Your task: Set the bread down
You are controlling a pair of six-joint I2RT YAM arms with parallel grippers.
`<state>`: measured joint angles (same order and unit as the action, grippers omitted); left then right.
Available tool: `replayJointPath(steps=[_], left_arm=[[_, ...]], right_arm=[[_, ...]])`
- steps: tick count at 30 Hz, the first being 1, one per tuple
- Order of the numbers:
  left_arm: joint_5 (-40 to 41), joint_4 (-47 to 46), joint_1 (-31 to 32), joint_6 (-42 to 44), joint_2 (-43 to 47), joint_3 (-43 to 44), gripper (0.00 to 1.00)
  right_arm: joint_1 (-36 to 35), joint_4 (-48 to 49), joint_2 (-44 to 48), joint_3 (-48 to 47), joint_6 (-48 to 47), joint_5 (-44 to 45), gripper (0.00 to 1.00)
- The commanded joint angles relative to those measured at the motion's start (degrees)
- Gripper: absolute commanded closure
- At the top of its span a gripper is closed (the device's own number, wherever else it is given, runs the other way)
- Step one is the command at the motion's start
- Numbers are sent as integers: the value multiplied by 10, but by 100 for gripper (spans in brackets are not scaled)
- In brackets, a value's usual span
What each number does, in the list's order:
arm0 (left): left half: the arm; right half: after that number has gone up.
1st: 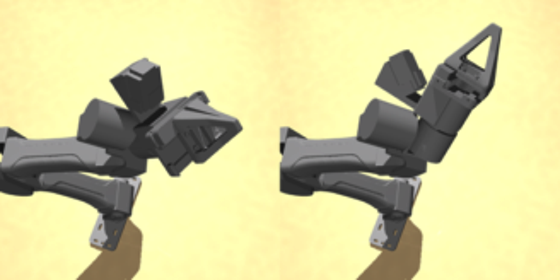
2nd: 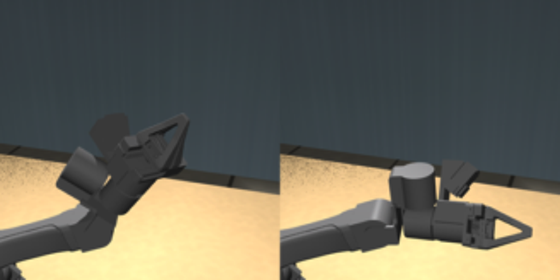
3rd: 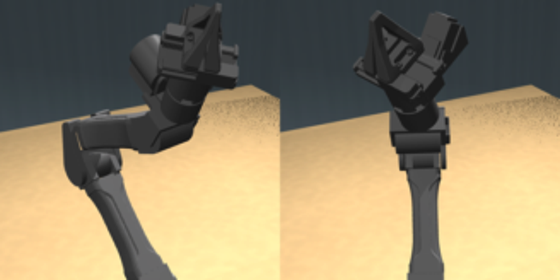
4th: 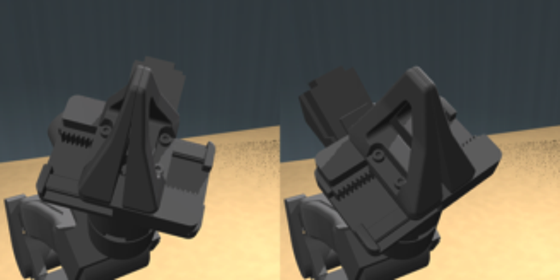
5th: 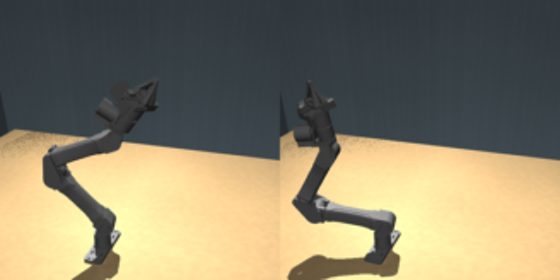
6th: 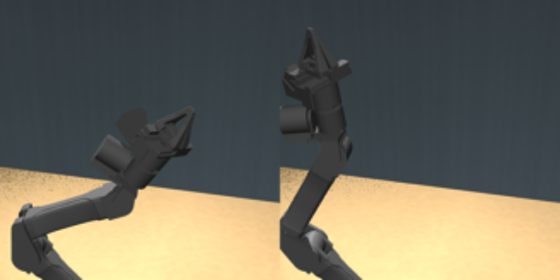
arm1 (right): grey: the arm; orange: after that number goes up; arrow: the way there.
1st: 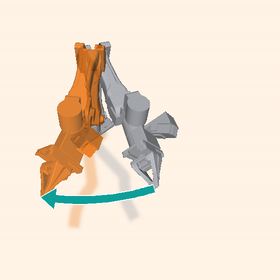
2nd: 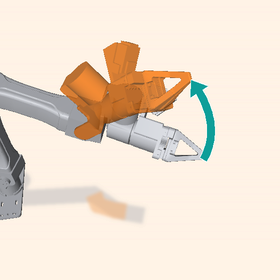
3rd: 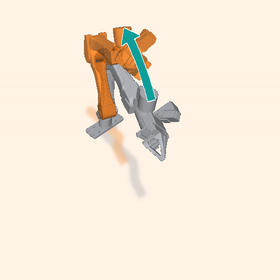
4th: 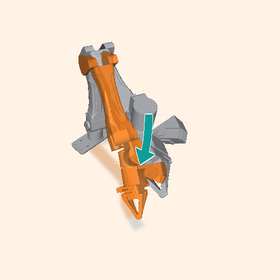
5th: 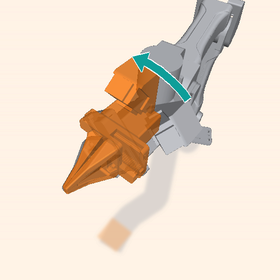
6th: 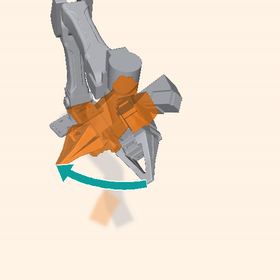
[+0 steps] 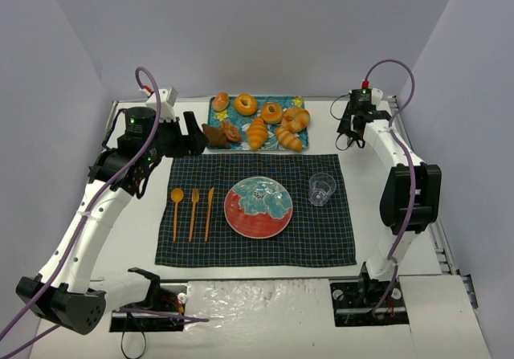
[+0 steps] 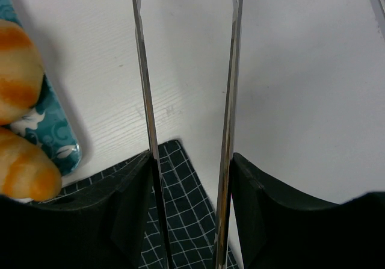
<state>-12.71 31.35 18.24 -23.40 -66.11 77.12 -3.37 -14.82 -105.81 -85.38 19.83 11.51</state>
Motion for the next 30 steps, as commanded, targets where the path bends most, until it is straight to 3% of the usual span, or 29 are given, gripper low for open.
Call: replayJointPath(steps=[1,14,30], left_arm=[[-10,-43,-2,-2,1,7,27],[-11,-42,-2,-3,-2,8,27],[-7,-39,-2,-2,-6,10,27]], right_arm=[[-22,-5,68,-29,-4,28,52],[-66,-41,142,-64,0,-7,52],[-158,-55,156,-84,9,-33,53]])
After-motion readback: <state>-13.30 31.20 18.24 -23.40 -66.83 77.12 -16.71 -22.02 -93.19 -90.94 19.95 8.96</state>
